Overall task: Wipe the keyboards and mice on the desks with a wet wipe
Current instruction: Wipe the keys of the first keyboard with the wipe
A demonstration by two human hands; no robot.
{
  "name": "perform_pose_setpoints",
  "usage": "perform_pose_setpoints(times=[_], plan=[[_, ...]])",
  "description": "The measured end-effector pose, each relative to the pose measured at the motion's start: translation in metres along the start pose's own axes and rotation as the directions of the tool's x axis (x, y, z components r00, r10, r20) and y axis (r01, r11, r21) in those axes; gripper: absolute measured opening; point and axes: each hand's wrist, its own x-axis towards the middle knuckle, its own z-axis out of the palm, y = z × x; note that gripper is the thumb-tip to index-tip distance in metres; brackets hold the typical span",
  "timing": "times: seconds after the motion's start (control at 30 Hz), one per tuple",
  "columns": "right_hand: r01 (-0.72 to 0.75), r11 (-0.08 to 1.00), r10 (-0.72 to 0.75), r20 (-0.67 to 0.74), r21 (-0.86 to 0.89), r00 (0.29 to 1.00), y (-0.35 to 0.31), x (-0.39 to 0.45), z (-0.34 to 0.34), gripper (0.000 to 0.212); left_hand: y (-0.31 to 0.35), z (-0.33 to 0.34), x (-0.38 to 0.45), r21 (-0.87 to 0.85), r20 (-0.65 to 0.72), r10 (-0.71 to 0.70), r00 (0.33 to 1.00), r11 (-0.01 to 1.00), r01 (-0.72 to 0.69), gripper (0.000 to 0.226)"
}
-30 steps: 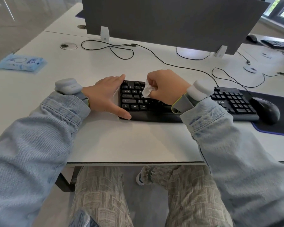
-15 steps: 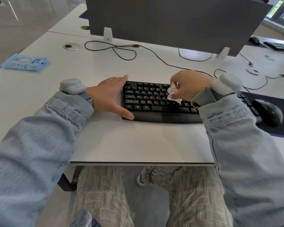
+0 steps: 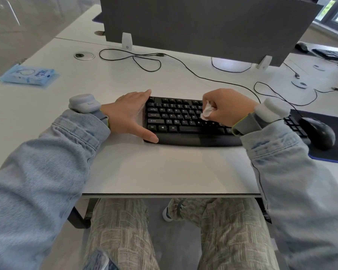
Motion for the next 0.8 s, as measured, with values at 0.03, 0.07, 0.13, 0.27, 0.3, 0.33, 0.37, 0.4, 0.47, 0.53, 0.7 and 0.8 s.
perform_pose_setpoints(times=[0.03, 0.07, 0.13, 0.27, 0.3, 0.33, 0.37, 0.4, 0.47, 0.53, 0.7, 0.8], plan=[[-0.043, 0.999, 0.043, 0.009, -0.029, 0.999, 0.005, -0.001, -0.001, 0.008, 0.0, 0.0, 0.0, 0.001, 0.0, 0.002, 1.0, 1.0, -0.002, 0.16], [-0.08, 0.995, 0.081, 0.014, -0.058, 0.997, 0.009, 0.0, -0.002, 0.008, -0.001, 0.0, 0.001, 0.0, 0.0, 0.001, 1.0, 1.0, -0.001, 0.161], [-0.104, 0.991, 0.105, 0.002, -0.084, 0.995, 0.009, 0.002, -0.003, 0.008, -0.001, 0.001, 0.001, -0.004, -0.001, -0.003, 1.0, 1.0, 0.003, 0.162], [0.029, 0.995, -0.019, -0.095, 0.099, 0.995, -0.027, 0.01, 0.0, 0.01, -0.003, 0.002, 0.001, -0.011, -0.004, 0.001, 1.0, 1.0, -0.001, 0.168], [0.078, 0.988, -0.063, -0.115, 0.132, 0.991, -0.041, 0.013, 0.002, 0.008, -0.004, 0.003, 0.002, -0.018, -0.007, 0.0, 1.0, 1.0, 0.0, 0.169], [0.125, 0.981, -0.105, -0.13, 0.151, 0.986, -0.054, 0.015, 0.004, 0.009, -0.004, 0.002, 0.002, -0.019, -0.015, 0.0, 1.0, 1.0, 0.0, 0.168], [0.169, 0.972, -0.146, -0.14, 0.162, 0.979, -0.068, 0.018, 0.007, 0.009, -0.005, 0.002, 0.004, -0.028, -0.028, 0.01, 1.0, 1.0, -0.011, 0.165], [0.203, 0.965, -0.179, -0.144, 0.166, 0.973, -0.08, 0.021, 0.01, 0.007, -0.006, 0.002, 0.006, -0.037, -0.044, 0.044, 0.998, 0.998, -0.046, 0.157], [0.255, 0.957, -0.236, -0.136, 0.14, 0.962, -0.1, 0.023, 0.017, 0.006, -0.005, 0.003, 0.009, -0.076, -0.087, 0.132, 0.987, 0.987, -0.138, 0.127], [0.276, 0.955, -0.264, -0.118, 0.104, 0.957, -0.104, 0.022, 0.025, 0.005, -0.005, 0.003, 0.009, -0.092, -0.093, 0.137, 0.986, 0.985, -0.145, 0.128], [0.179, 0.971, -0.168, -0.081, 0.157, 0.983, -0.061, 0.006, 0.027, 0.012, -0.004, 0.003, 0.003, -0.06, -0.012, 0.015, 1.0, 0.998, -0.016, 0.169], [0.119, 0.983, -0.113, -0.05, 0.139, 0.992, -0.032, -0.006, 0.017, 0.006, -0.004, 0.001, 0.002, -0.054, -0.003, 0.007, 1.0, 0.999, -0.007, 0.166]])
